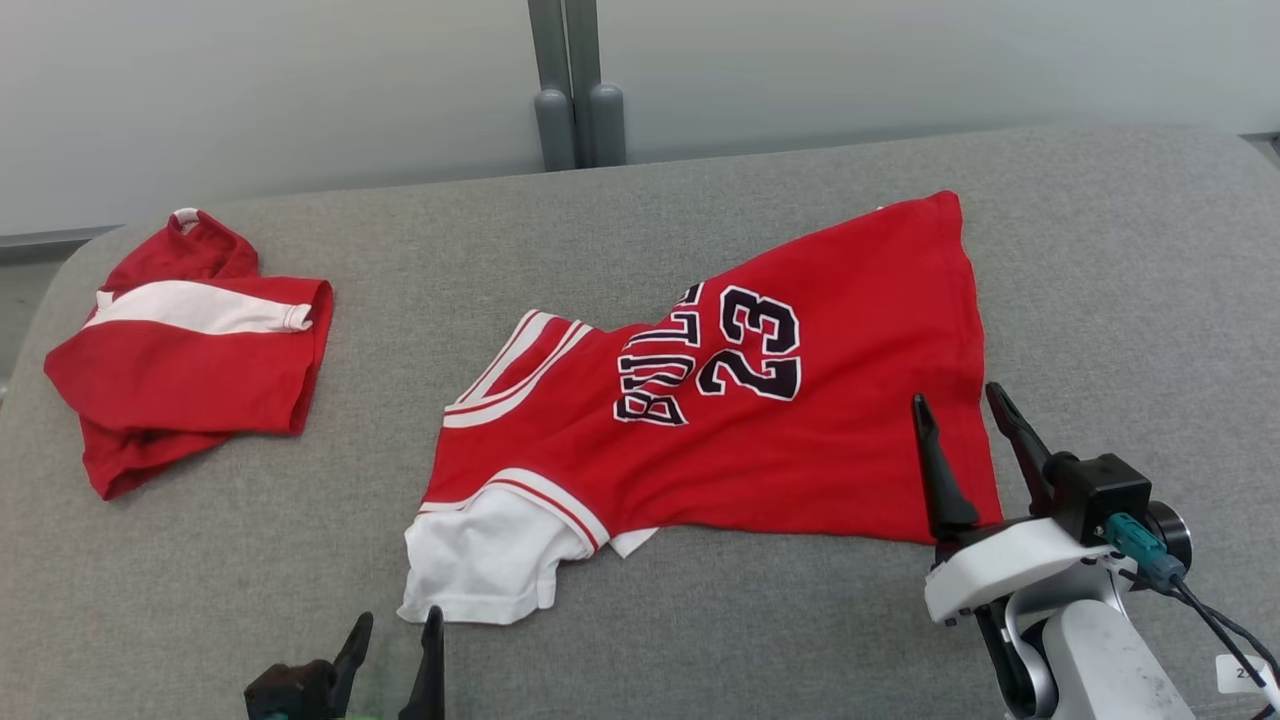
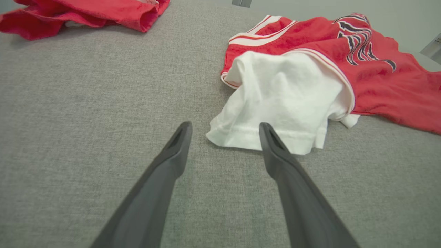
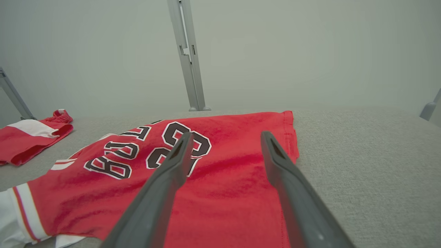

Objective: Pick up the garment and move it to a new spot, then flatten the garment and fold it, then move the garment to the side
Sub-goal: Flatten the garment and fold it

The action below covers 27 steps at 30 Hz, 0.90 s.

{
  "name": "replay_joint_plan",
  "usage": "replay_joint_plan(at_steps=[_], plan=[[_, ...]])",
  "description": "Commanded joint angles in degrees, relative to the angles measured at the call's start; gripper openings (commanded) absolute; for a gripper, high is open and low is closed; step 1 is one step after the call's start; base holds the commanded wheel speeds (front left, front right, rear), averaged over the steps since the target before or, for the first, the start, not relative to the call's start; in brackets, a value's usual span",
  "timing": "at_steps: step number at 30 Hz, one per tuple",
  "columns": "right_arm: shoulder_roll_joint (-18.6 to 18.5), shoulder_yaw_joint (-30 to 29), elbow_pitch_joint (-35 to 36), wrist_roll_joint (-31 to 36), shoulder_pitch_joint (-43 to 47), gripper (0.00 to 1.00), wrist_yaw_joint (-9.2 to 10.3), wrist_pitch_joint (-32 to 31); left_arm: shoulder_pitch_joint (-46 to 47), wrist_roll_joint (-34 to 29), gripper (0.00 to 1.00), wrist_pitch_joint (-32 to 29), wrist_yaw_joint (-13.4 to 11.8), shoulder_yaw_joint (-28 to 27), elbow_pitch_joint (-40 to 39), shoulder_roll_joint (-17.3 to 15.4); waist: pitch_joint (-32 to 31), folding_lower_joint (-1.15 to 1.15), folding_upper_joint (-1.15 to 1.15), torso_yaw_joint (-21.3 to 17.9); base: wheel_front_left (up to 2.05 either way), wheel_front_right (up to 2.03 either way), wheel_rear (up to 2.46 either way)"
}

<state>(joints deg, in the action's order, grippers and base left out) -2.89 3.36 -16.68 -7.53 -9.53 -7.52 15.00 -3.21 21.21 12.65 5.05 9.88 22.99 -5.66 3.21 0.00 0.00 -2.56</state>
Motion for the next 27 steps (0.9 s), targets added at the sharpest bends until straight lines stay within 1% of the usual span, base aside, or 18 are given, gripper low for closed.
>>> replay_joint_plan(at_steps=[1, 8, 9, 10, 11, 12, 16, 19, 25, 27], plan=[[-0.01, 0.10, -0.12, -0.59, -0.59, 1.00, 0.06, 0.26, 1.88, -0.09, 1.00, 0.26, 0.31, 0.31, 0.91, -0.50, 0.83, 0.00, 0.00, -0.43, 0.00, 0.00, 0.00], [-0.02, -0.18, -0.05, -0.27, -1.22, 1.00, 0.05, 0.26, 6.20, -0.47, 1.00, 0.96, 0.72, 0.97, 6.74, -0.90, 2.59, 0.00, 0.00, -1.80, 0.00, 0.00, 0.00], [-0.03, -0.37, -0.08, -0.16, -1.23, 1.00, 0.05, 0.26, 6.74, -0.60, 0.69, 1.00, 0.83, 1.24, 7.61, -0.98, 2.77, 0.00, 0.00, -2.01, 0.00, 0.00, 0.00], [-0.02, -0.52, -0.10, -0.05, -1.18, 1.00, 0.06, 0.26, 7.08, -0.52, 0.48, 1.03, 0.94, 1.37, 8.18, -0.97, 2.94, 0.00, 0.00, -2.16, 0.00, 0.00, 0.00], [-0.02, -0.77, -0.18, 0.03, -1.00, 1.00, 0.06, 0.26, 7.42, -0.27, 0.25, 1.17, 1.00, 1.52, 8.72, -0.90, 3.12, 0.00, 0.00, -2.26, 0.00, 0.00, 0.00], [-0.02, -1.15, -0.42, 0.10, -0.62, 1.00, 0.05, 0.26, 7.70, -0.02, 0.00, 1.33, 1.13, 1.74, 9.17, -0.76, 3.26, 0.00, 0.00, -2.31, 0.00, 0.00, 0.00], [-0.02, -2.83, -2.53, 0.65, 0.96, 1.00, 0.05, 0.01, 8.01, 0.39, 0.00, 1.78, 1.54, 2.55, 9.80, -0.57, 3.37, 0.00, 0.00, -2.10, 0.00, 0.00, 0.00], [-0.02, -4.74, -5.12, 0.39, 1.93, 1.00, 0.05, -1.97, 7.29, 0.85, 0.00, 2.17, 1.79, 2.39, 8.52, -0.41, 3.20, 0.00, 0.00, -1.53, 0.00, 0.00, 0.00], [-0.05, -8.76, -11.26, -1.04, 2.61, 1.00, 0.05, -6.29, 4.18, 1.08, 0.00, 2.54, 1.55, 0.89, 2.19, -0.49, 2.77, 0.00, 0.00, 0.32, 0.00, 0.00, 0.00], [-0.02, -9.53, -12.86, -0.92, 2.13, 1.00, 0.05, -6.65, 3.41, 0.66, 0.00, 2.57, 1.38, 0.80, 0.34, -0.41, 2.67, 0.00, 0.00, 1.04, 0.00, 0.00, 0.00]])
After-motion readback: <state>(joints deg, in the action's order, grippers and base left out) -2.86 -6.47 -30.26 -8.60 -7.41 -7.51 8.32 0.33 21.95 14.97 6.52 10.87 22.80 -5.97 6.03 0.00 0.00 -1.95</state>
